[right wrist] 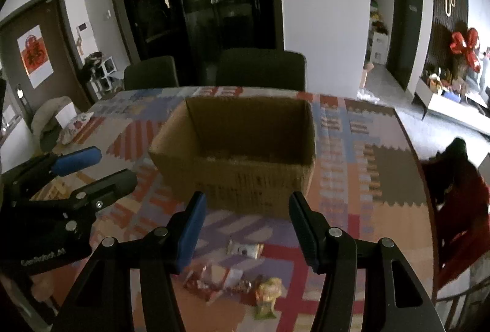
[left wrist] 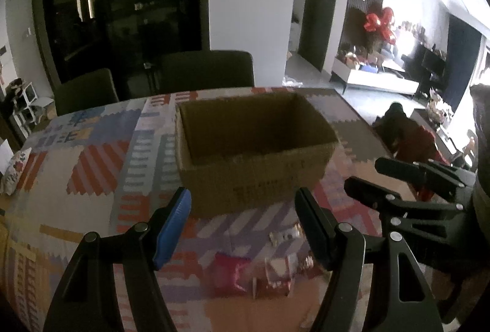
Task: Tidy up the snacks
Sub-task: 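Move both tools back toward the remaining snacks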
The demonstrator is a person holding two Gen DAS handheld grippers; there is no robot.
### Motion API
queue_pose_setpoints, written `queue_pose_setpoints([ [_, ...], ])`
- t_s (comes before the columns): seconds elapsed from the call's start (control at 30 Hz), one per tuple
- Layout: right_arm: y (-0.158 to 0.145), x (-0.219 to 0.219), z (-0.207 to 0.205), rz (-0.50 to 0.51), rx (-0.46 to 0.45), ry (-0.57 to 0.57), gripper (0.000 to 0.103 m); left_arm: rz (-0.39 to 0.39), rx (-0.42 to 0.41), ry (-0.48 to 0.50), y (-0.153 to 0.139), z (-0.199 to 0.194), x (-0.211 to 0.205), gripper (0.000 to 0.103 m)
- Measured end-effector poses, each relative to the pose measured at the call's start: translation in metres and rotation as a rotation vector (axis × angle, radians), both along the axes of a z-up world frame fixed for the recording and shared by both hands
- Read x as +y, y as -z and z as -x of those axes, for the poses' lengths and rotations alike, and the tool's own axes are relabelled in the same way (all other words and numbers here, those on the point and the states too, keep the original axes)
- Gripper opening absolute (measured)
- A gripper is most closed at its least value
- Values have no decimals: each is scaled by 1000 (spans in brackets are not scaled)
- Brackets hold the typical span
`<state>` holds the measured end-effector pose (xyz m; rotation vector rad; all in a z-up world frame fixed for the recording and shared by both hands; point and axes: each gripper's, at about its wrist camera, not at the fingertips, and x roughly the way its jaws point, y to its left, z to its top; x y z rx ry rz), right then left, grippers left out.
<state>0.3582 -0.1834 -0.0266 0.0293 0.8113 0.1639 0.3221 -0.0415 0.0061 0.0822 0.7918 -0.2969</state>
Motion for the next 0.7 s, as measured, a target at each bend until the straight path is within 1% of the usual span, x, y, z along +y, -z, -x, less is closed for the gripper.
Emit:
queue_pose_setpoints([
  [0.07, 9, -3, 5, 6, 21, 5, 57, -5, 16, 11, 8, 6, -2, 69],
  [0.2, 27, -7, 12, -4, 75, 10, 57, 16, 81, 16, 27, 12, -5, 69],
  [0.43, 59, -11, 25, -3, 166, 9, 57, -5, 161, 26, 55, 23, -11, 69],
  [0.57, 76, -13, 30, -3, 211, 16, 57, -9, 201, 43, 71, 28, -14, 69],
  [0.7, 92, -14, 36, -13, 261, 21, 57, -9, 224, 68, 86, 34, -15, 69],
])
